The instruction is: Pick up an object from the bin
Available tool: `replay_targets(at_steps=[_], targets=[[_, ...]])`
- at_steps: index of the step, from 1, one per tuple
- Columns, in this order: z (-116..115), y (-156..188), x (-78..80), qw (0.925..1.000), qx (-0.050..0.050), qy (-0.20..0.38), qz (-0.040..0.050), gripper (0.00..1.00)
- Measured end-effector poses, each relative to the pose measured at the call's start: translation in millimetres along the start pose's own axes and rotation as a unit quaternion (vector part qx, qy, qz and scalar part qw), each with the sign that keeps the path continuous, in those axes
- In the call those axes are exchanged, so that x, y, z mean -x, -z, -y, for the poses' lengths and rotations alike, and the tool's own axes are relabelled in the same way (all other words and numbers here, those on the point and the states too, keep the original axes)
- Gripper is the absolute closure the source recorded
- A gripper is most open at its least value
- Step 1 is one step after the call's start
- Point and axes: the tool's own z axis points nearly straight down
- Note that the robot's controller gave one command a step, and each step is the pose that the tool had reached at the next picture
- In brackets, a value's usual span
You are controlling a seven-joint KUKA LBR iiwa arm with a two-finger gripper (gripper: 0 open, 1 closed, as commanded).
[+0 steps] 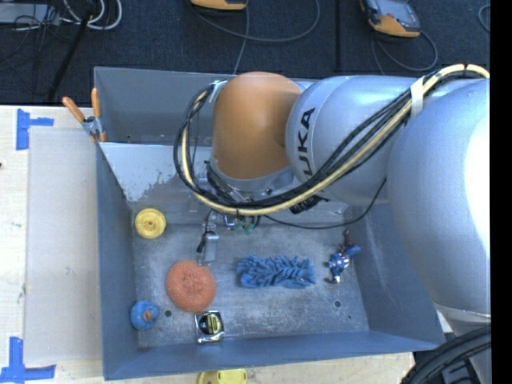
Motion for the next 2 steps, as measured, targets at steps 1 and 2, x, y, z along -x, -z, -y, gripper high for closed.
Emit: replay_targets(at_steps=[1, 2], targets=[[1, 5, 1.4, 1.0, 0.0, -0.002, 0.0033, 0.0], [7, -44, -31.5, 0.9991, 0.0, 0.042, 0.0048, 0.0]])
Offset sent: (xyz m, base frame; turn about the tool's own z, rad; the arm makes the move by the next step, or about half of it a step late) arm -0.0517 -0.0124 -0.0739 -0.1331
